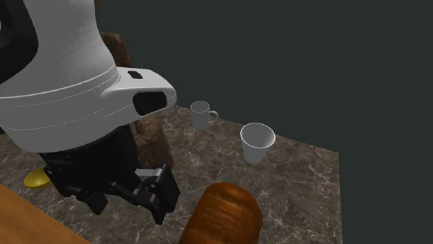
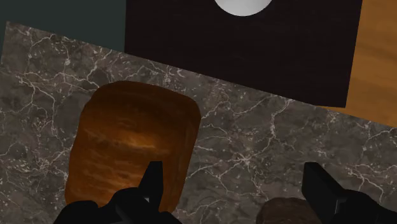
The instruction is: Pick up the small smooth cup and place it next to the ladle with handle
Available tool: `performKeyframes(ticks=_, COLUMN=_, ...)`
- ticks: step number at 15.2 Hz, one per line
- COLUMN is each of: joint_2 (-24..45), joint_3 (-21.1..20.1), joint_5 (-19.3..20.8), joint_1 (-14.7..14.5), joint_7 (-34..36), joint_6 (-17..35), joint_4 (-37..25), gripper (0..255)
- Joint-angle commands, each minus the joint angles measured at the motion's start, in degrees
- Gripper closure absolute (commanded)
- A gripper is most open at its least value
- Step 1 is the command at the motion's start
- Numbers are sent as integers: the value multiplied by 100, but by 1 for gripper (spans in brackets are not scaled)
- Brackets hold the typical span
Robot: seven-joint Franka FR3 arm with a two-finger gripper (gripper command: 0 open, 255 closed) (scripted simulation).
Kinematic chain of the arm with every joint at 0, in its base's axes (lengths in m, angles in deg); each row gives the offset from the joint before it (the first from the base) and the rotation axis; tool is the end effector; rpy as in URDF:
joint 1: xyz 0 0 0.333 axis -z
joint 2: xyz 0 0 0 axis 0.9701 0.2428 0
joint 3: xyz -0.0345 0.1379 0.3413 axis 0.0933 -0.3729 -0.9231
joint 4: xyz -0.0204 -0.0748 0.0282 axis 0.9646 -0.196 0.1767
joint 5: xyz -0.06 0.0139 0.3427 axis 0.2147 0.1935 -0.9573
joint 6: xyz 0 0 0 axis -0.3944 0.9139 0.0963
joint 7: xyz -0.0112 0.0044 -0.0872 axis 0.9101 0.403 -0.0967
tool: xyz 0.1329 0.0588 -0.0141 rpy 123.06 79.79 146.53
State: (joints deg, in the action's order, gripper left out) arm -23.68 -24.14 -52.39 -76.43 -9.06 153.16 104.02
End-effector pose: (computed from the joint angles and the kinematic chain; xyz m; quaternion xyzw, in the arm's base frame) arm 0.1994 -0.0284 0.5662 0.9973 0.0371 -0.0613 0.0171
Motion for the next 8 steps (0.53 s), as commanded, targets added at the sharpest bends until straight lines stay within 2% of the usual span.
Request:
performKeyframes(ticks=1, joint_2=0, joint_3=0, joint_5=0, joint_1=0, joint_7=0, joint_6=0, joint_4=0, gripper=0)
performKeyframes(ticks=8, joint_2=1392, joint_3=166, joint_5=297, joint_1=41, joint_7=-141, joint_6=1132, joint_4=-308, gripper=0)
